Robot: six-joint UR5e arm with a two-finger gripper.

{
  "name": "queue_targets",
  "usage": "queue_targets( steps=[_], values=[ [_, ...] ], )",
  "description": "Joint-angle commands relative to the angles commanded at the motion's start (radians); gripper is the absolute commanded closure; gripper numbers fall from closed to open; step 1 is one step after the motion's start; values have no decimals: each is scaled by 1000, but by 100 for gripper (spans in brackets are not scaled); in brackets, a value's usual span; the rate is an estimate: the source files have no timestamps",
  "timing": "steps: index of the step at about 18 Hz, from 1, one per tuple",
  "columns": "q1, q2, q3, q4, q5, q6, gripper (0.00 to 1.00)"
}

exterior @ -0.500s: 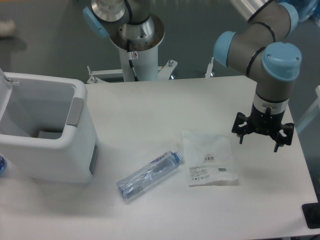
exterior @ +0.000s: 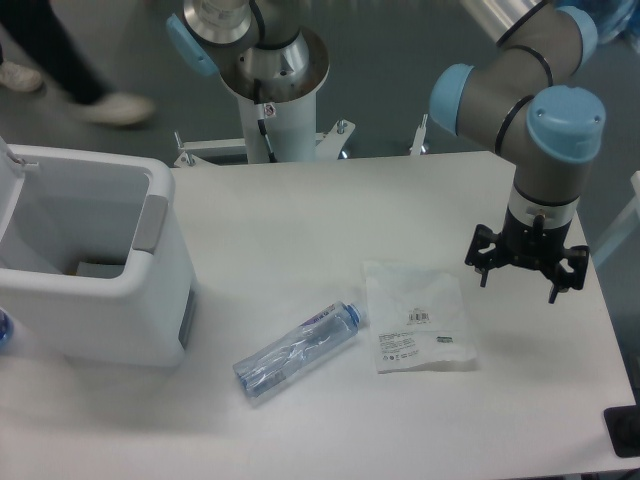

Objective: Place the trash in the trash can
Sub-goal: 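Move the gripper down toward the white plastic bag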

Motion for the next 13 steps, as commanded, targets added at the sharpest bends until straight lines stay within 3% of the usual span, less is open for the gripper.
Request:
queue_targets(
  steps=[4, 13],
  values=[
    [-5, 8, -70, 48, 0, -37, 0],
    [-55, -5, -166, 62, 18, -48, 0]
  ],
)
